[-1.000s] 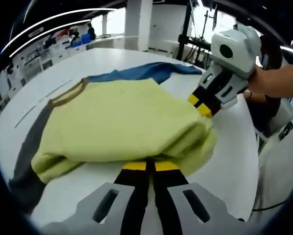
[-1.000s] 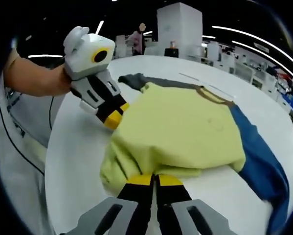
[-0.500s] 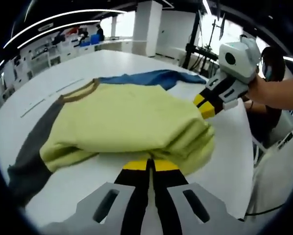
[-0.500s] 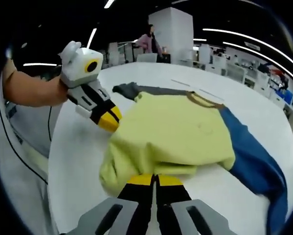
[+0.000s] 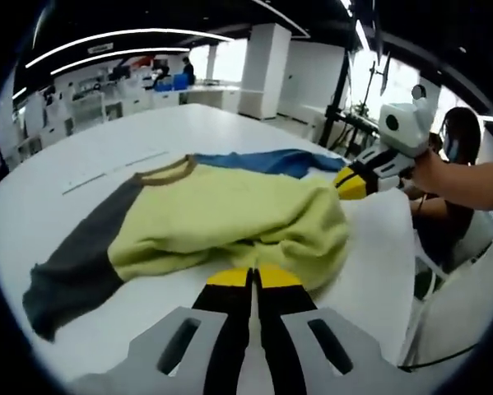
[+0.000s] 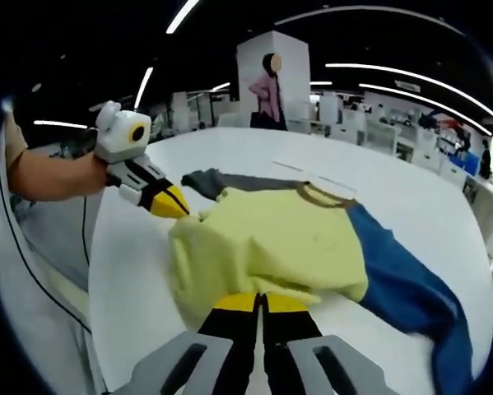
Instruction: Fold the garment on the visible template until the final outline fits inside the template.
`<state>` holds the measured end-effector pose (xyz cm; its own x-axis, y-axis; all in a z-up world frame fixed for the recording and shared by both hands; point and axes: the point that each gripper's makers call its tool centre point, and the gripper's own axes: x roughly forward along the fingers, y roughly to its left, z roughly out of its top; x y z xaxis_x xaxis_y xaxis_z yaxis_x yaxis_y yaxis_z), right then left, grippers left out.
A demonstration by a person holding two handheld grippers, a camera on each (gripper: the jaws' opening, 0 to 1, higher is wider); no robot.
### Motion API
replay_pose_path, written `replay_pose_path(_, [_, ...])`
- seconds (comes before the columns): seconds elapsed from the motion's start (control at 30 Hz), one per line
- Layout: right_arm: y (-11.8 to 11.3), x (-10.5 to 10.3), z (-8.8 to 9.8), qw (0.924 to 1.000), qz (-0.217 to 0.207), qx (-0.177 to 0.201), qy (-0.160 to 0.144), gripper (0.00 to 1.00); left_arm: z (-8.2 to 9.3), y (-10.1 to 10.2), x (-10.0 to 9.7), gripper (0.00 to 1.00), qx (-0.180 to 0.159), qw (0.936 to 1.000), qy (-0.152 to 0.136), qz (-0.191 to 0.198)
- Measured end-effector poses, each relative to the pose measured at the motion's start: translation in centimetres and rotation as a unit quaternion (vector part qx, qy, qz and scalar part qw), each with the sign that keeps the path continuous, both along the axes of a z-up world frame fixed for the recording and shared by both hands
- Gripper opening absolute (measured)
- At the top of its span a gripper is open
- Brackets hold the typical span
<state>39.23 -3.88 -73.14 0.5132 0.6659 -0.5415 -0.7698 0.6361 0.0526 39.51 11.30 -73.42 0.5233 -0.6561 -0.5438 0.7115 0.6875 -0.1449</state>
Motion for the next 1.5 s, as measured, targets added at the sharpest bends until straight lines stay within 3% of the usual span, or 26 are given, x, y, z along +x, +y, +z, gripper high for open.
replay_pose_path(0.4, [0.2, 0.5, 4.9, 0.9986, -0.006, 0.025, -0.046, 0.00, 4.6, 1.8, 0.1, 0.00, -0.025, 0.9981, -0.050, 0.027])
replay_pose_path(0.67, [0.4, 0.5, 8.5, 0.9955, -0.003, 0.045, -0.084, 0.00, 8.8, 2.2, -0.1, 0.00, -0.039, 0.9942, -0.094, 0.034])
replay_pose_path(0.8, [0.5, 0.6, 9.2, 0.9936, -0.001, 0.061, -0.096, 0.00, 10.4, 2.3, -0.1, 0.00, -0.041, 0.9915, -0.117, 0.037])
replay_pose_path(1.0, [0.6, 0.9, 9.2, 0.9931, -0.007, 0.076, -0.090, 0.00, 10.3, 2.5, 0.8, 0.00, -0.047, 0.9908, -0.117, 0.050])
replay_pose_path(1.23, [-0.1, 2.8, 6.5, 0.9963, -0.023, 0.055, -0.063, 0.00, 8.1, 2.1, 2.2, 0.00, -0.031, 0.9933, -0.098, 0.051])
replay_pose_path(1.5, [-0.4, 5.4, 4.8, 0.9971, -0.036, 0.051, -0.044, 0.00, 6.7, 2.1, 4.6, 0.00, -0.010, 0.9942, -0.092, 0.055])
